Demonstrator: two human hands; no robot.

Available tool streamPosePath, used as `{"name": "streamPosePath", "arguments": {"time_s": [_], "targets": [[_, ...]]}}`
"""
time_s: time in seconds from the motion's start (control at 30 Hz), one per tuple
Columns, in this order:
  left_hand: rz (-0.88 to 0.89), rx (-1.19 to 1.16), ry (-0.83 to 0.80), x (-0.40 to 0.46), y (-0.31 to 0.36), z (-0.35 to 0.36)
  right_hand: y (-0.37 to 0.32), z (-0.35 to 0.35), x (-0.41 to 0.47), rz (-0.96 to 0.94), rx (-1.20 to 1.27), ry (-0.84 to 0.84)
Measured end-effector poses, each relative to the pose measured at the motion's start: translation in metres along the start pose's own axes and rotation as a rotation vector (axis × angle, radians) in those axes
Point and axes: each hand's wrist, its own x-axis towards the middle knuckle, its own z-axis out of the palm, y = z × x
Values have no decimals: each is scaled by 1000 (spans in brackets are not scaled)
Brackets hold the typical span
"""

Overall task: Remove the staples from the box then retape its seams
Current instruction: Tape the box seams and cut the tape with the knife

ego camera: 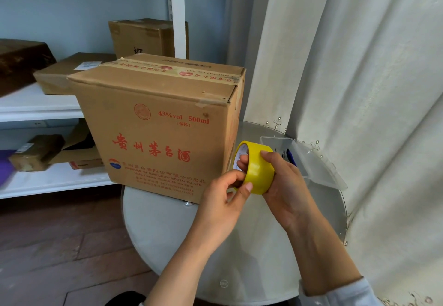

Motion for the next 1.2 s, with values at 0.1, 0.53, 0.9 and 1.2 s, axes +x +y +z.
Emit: {"name": "streamPosePath", "arguments": {"time_s": [0.1,0.53,0.9,1.2], "targets": [[5,-30,35,2,4,0,1,-1,-1,-15,-36,-22],[1,-82,97,2,7,2,-2,9,-4,-46,-111,15],[-29,-56,80,1,6,6,3,-1,6,33,-57,46],[-128,28,196,3,1,-9,4,-3,1,-90,-147,43]]}}
